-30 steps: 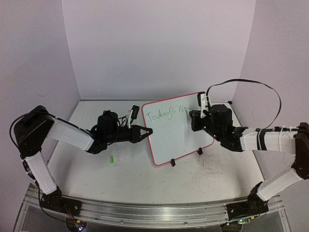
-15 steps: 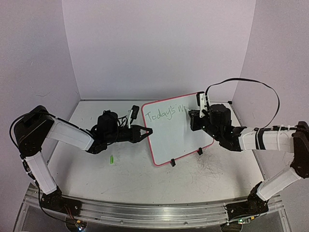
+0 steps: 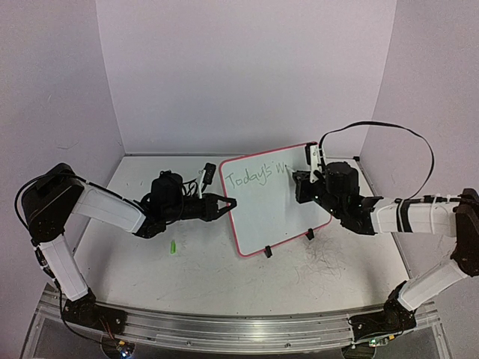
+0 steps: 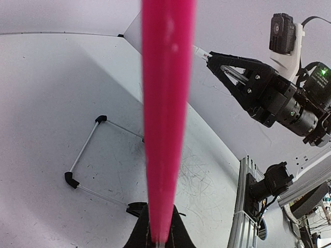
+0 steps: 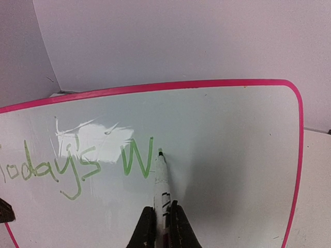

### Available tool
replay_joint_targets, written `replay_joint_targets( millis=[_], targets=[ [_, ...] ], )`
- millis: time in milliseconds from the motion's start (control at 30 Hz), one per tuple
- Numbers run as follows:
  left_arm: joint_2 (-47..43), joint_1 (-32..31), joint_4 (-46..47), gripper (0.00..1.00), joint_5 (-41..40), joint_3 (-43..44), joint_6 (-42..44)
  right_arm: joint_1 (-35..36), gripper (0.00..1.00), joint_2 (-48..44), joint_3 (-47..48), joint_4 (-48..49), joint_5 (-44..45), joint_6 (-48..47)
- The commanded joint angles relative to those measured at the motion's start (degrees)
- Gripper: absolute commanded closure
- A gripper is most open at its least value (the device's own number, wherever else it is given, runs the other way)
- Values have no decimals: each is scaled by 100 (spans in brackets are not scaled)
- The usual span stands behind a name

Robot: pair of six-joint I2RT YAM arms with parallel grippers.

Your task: Write a sentence on the whiteboard

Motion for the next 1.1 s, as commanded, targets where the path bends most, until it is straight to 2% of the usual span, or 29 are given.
replay_joint_targets(
  millis=[0, 500, 1067],
  targets=[
    [-200, -31, 32, 100, 60, 31, 123, -4, 100, -179, -196, -98, -45, 112],
    [-211, -39, 33, 100, 81, 28, 105, -17, 100, -1, -31, 198, 440, 209],
    [-223, -33, 32, 100, 88, 19, 123, -20, 100, 214, 224, 248, 143, 42]
  ],
)
